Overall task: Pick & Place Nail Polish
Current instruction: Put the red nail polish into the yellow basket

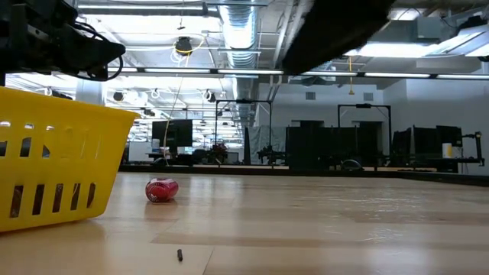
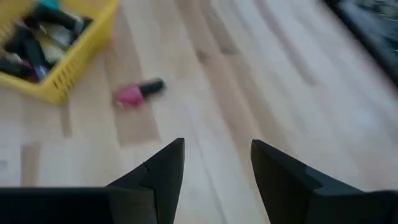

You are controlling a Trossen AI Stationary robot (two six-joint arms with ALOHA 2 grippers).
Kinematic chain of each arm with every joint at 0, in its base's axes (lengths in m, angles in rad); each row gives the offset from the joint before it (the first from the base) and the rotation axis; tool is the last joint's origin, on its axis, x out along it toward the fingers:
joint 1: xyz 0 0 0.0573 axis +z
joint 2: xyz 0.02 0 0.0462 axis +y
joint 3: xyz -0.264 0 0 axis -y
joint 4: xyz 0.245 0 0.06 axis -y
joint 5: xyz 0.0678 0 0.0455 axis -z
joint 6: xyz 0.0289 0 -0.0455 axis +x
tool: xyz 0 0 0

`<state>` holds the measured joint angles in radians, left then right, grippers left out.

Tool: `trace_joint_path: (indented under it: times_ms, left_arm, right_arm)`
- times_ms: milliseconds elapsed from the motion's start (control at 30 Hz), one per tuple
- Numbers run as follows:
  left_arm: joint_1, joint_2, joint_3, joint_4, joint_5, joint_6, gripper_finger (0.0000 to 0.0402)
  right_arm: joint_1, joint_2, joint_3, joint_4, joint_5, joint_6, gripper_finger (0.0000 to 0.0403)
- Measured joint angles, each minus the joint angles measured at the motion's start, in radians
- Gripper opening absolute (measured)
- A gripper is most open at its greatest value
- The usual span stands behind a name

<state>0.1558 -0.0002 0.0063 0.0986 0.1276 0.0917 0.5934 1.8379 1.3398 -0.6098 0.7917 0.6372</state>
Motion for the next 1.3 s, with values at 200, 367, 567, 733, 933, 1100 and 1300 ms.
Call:
trace_joint_path:
  times_ms: [200, 367, 567, 733, 933, 1100, 1300]
  left_arm:
    - [0.0, 0.0, 0.0, -0.001, 0.0, 0.0, 0.0001]
    - [0.0, 0.002, 0.0, 0.0, 0.0, 0.0, 0.0001]
    - [0.0, 0.0, 0.0, -0.001, 0.0, 0.0, 0.0001]
    - [0.0, 0.0, 0.0, -0.001, 0.0, 0.0, 0.0001]
    - [0.0, 0.0, 0.0, -0.001, 0.0, 0.0, 0.0001]
    - [0.0, 0.0, 0.0, 0.0, 0.0, 0.0, 0.0001]
    - [0.0, 0.0, 0.0, -0.001, 0.0, 0.0, 0.0001]
  right_arm:
    - [-0.11, 0.04, -0.191, 0.632, -0.091, -0.233, 0.0187]
    - [-0.188, 0.17, -0.155, 0.821, -0.18, -0.321, 0.0197]
    - [-0.241, 0.317, -0.027, 0.828, -0.264, -0.374, 0.0201]
    - [-0.253, 0.369, 0.018, 0.825, -0.296, -0.367, 0.0199]
    - [-0.254, 0.374, 0.029, 0.783, -0.349, -0.325, 0.0199]
    - [-0.246, 0.377, 0.027, 0.697, -0.351, -0.285, 0.0194]
    - [-0.247, 0.371, 0.031, 0.623, -0.348, -0.221, 0.0192]
